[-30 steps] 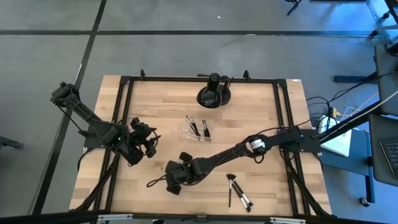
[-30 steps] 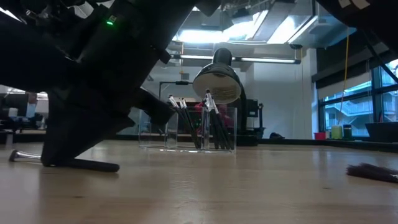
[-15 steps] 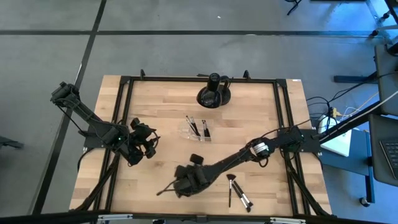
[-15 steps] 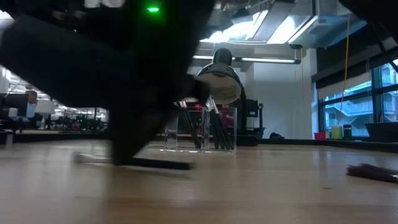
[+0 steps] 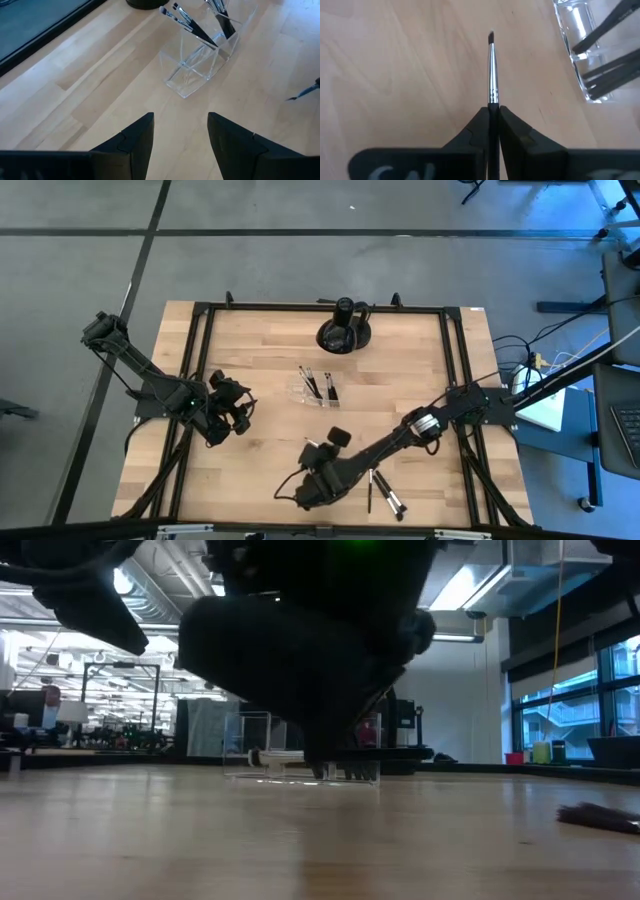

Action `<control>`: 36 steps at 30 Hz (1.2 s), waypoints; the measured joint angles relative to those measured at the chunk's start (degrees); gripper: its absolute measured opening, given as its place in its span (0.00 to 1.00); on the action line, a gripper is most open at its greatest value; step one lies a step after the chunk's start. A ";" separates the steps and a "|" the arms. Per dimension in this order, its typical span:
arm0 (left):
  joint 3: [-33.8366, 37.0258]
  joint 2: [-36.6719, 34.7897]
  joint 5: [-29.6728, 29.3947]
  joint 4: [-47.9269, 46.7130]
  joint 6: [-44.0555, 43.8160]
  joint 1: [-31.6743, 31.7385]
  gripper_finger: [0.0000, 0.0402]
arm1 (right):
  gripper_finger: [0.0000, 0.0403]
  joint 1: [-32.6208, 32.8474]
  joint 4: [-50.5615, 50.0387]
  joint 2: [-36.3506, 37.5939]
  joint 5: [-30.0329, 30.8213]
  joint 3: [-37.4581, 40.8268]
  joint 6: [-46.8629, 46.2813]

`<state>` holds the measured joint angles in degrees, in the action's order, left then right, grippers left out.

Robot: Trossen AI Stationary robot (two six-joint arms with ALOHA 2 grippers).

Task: Pick & Place Makeup Supplies
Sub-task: Put the makeup brush into the transparent organizer

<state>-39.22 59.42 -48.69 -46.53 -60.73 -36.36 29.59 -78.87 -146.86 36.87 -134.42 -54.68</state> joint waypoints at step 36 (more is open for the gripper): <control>0.00 0.00 2.07 0.27 -1.07 -0.02 0.45 | 0.09 4.97 -6.70 10.13 14.11 8.88 -13.48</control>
<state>-39.22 59.42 -46.61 -46.26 -61.80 -36.38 34.56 -85.57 -136.73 50.97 -125.55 -68.16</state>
